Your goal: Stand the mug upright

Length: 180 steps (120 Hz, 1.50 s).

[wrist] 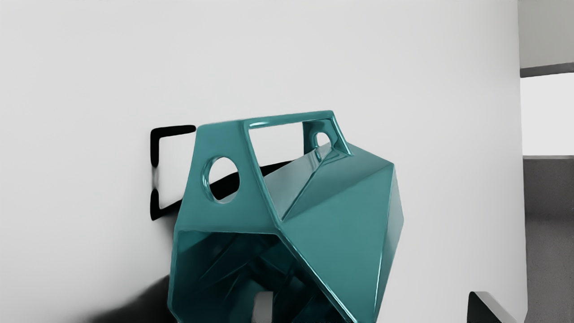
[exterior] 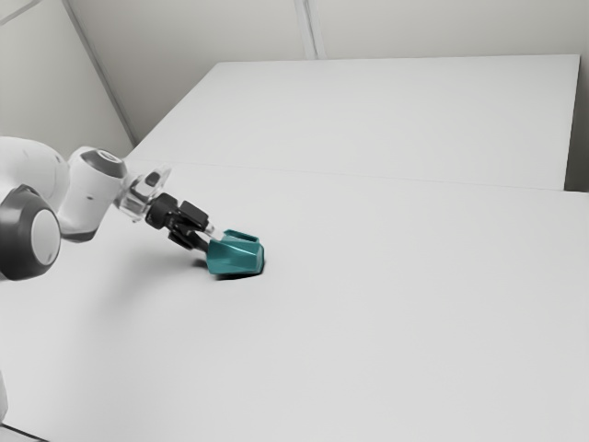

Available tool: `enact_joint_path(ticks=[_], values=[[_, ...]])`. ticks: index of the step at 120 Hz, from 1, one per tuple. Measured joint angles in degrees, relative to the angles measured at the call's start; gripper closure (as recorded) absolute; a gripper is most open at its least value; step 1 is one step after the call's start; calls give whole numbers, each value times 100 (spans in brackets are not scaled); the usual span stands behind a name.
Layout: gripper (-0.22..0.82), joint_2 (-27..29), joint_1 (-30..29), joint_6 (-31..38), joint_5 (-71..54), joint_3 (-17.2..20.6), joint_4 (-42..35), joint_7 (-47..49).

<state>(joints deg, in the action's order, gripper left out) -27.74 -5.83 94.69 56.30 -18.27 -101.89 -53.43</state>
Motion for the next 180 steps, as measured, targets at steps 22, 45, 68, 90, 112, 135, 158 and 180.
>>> enact_joint_path(ticks=[22,45,68,90,112,135,158,180], values=[[45,1,-71,-187,241,-1,-231,-209],[60,0,-118,-268,370,-1,-271,-371],[72,1,-111,-302,565,7,-302,-492],[76,11,-87,-314,638,7,-299,-590],[78,205,-73,-363,640,-6,-299,-672],[78,796,66,-329,304,-24,-293,-714],[79,1602,496,235,-1314,6,-322,-491],[79,2278,812,1082,-3364,245,-751,66]])
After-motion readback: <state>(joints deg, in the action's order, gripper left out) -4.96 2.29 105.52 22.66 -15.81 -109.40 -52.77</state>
